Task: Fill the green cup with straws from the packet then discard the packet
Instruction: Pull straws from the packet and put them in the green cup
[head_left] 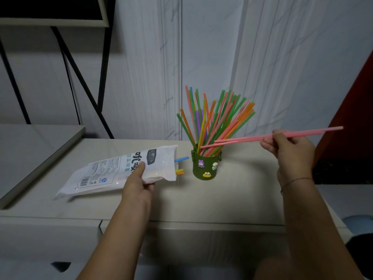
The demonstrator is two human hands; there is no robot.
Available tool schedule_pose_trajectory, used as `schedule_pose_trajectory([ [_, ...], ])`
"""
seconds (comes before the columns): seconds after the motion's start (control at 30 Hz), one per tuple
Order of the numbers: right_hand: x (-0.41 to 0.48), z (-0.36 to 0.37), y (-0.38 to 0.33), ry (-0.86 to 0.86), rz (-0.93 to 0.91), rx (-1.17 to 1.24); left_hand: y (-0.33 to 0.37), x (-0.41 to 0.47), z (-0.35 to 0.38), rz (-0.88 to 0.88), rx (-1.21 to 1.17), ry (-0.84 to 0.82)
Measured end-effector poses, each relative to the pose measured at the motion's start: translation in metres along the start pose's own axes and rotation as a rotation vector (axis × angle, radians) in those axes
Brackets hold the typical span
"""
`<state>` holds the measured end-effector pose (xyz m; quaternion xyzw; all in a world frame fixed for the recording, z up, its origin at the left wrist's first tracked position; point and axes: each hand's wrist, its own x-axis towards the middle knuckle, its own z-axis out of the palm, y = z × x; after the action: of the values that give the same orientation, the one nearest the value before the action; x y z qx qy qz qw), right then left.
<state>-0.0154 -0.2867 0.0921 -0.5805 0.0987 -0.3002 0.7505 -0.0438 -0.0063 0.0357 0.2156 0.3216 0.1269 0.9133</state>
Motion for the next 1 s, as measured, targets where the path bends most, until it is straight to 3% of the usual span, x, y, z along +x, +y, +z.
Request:
schedule_pose_trajectory([
  [0.67,-0.01,0.077,0.041,-0.479,-0.062,-0.718,-0.01,0.0,0.006,-0.013,0.004,-0.031],
  [1.0,-0.017,0.062,0.052,-0.442,0.137,-0.428,-0.008,0.0,0.007,-0.013,-0.021,-0.055],
])
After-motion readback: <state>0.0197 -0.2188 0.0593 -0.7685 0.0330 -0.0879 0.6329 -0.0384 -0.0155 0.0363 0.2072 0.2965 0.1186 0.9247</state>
